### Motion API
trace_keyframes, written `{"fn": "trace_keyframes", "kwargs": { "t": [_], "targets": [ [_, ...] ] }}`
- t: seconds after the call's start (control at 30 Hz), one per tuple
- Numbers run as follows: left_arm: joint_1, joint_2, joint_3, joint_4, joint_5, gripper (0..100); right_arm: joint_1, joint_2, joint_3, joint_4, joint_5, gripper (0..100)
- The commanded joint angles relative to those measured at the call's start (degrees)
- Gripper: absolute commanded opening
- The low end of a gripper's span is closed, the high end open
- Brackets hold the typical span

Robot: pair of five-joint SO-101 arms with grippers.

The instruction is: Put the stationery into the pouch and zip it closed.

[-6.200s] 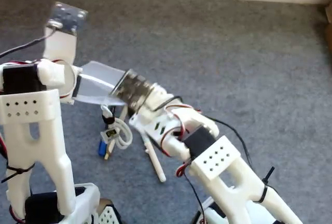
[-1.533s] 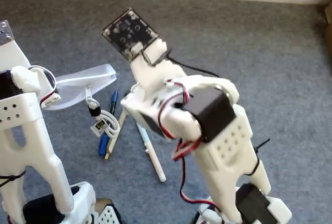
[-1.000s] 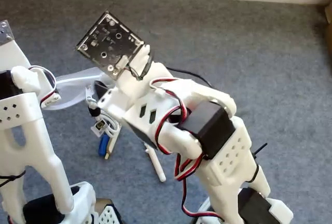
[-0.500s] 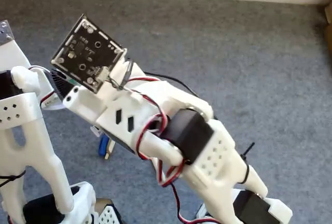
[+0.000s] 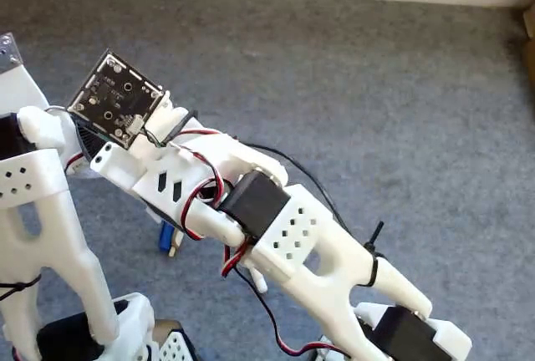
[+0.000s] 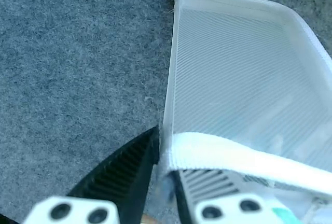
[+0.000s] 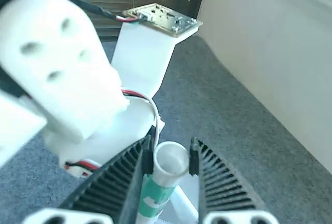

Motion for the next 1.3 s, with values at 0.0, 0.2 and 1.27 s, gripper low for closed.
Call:
{"fn": "trace_keyframes", "kwargs": {
  "t": [0.0, 0.2, 1.27],
  "targets": [
    [-0.7, -1.5, 0.0, 0.2, 0.5, 5, -0.6, -1.9, 2.1, -1.9, 0.5, 8.7],
    [-0.7, -1.3, 0.0, 0.2, 0.5, 5, -0.6, -4.0, 5.4, -1.1, 0.6, 8.7],
    [-0.6, -1.2, 0.0, 0.2, 0.7, 5, -0.7, -20.3, 31.3, -3.3, 15.7, 9.1]
  ]
}}
